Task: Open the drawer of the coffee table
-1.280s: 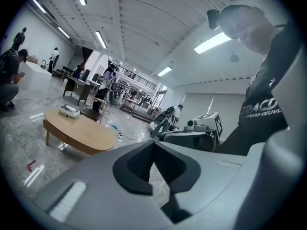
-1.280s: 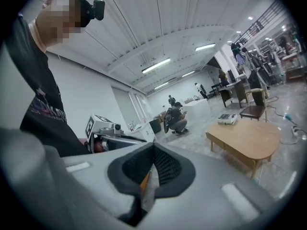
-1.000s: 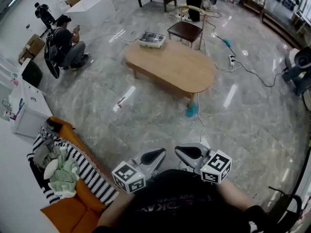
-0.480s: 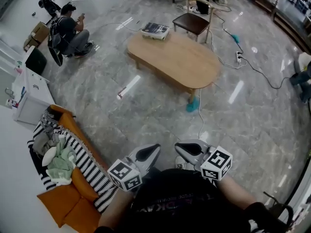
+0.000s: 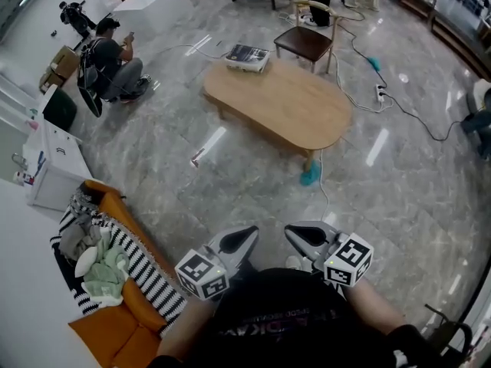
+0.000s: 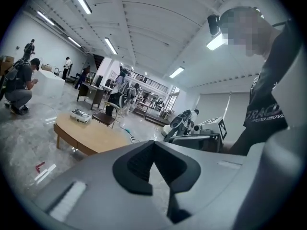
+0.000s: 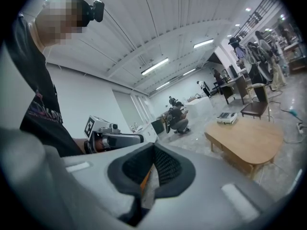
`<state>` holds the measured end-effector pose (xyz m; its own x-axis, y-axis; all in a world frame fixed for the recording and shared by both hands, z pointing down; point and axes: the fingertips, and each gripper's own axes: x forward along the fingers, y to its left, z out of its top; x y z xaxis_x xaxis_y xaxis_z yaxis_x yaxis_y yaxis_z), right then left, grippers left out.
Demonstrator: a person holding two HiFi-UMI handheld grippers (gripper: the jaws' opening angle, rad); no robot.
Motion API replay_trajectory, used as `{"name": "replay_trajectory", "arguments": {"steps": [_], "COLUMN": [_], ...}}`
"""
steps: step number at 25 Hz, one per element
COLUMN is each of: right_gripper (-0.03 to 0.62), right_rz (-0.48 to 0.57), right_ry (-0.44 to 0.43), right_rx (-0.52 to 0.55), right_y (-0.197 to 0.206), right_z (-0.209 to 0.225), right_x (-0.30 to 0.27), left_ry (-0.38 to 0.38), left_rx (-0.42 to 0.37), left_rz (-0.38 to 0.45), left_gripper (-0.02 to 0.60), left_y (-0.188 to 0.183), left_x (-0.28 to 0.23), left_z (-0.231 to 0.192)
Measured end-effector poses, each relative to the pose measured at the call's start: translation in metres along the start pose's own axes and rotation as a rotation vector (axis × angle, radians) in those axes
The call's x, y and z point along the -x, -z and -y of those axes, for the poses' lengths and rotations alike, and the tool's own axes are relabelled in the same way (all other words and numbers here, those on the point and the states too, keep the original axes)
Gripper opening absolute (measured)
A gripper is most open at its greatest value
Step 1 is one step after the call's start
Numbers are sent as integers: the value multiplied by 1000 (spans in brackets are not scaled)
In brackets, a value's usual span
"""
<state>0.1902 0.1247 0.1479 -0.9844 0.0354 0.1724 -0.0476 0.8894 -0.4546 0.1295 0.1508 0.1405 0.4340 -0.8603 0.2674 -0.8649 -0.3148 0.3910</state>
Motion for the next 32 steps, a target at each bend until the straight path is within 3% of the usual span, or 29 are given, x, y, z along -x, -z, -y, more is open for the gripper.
{"name": "replay_trajectory", "arguments": {"steps": [5,17,24,32], "right_gripper": [2,2,2,2], "right_rz": [29,115,143,166], "right_ry": [83,384,524,616], "right_rx": [-1,-17,-40,-53], "right_y": [-10,-51,-56,-57], "right_z": [19,39,45,59], "right_x": [-40,-158,-193,-210], "left_ry": [71,265,340,388], "left_rx": [-15,-70,-63,-68], "left_rz": [-15,-82,-113,-154], "left_gripper": [2,2,2,2], "left_y": [-13,-60,-69,-73], "left_x": [-1,27,41,36], "left_z": [-50,-200,-256,-293]}}
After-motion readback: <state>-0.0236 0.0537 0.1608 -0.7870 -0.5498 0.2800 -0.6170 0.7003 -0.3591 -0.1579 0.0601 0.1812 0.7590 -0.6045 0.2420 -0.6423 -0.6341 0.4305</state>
